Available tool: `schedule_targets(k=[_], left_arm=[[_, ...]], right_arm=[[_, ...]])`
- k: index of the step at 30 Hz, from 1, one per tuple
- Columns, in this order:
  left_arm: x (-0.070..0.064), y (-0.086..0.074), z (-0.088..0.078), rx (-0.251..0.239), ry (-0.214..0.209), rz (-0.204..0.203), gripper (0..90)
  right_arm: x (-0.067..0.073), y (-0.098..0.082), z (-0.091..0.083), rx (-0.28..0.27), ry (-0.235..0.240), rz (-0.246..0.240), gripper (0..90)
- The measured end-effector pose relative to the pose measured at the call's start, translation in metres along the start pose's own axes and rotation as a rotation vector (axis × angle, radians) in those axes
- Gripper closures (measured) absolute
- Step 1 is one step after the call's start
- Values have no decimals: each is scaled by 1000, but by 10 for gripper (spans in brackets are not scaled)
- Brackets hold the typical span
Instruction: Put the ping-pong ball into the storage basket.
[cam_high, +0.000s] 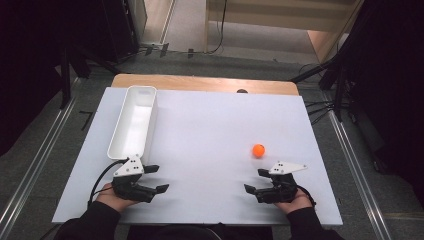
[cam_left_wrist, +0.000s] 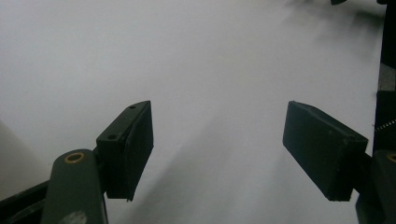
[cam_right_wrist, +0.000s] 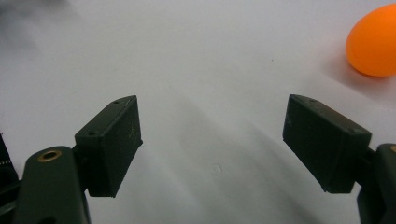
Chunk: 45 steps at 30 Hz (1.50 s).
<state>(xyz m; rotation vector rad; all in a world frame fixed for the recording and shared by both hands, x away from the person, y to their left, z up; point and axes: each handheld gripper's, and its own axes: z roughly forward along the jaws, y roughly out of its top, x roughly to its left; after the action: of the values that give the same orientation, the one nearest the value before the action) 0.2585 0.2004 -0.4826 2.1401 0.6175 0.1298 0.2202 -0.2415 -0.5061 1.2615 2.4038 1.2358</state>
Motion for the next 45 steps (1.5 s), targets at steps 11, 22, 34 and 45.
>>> schedule_targets(k=[11, 22, 34, 45], left_arm=[[-2, 3, 2, 75, -18, -26, 250], [-2, 6, 2, 81, -22, -18, 247], [-2, 6, 4, 87, -20, -26, 220], [-2, 7, 7, 95, -37, -24, 208]], right_arm=[[4, 1, 0, -1, -2, -15, 180], [5, 0, -1, 2, -7, -4, 179], [5, 0, 1, 2, -4, -16, 180], [6, 0, 1, 5, 0, -10, 180]])
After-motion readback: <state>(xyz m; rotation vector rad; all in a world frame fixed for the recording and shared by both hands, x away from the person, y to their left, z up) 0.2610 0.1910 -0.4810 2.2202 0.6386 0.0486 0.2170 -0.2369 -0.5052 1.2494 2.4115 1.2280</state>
